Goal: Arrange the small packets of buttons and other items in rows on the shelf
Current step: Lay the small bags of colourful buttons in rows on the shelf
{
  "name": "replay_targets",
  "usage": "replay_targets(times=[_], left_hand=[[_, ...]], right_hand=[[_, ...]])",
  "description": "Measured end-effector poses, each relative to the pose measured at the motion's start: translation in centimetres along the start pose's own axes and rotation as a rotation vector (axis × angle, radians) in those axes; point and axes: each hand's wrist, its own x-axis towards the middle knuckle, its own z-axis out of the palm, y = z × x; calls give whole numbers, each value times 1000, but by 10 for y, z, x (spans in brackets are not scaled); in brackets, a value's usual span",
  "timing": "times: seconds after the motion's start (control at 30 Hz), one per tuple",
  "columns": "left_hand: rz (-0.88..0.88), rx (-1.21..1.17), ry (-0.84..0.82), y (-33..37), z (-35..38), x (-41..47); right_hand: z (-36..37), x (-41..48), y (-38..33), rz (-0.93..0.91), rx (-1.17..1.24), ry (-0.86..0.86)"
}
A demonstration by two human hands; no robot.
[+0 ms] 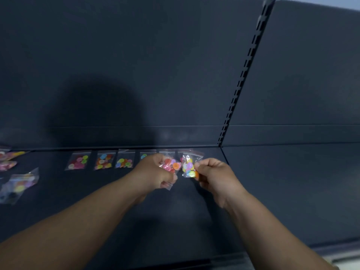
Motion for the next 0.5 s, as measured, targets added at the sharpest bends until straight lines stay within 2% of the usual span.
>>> replay_targets(times=[0.17,0.4,0.5], left_hand=[[-67,-37,120,-1,-1,5],[-68,-59,164,-7,-6,3],[-59,-49,176,-8,-9,2]], right_hand=[[-25,22,-1,-82,-212,192],[-31,55,-1,-162,-641,304],[-30,55,0,-235,-742,310]])
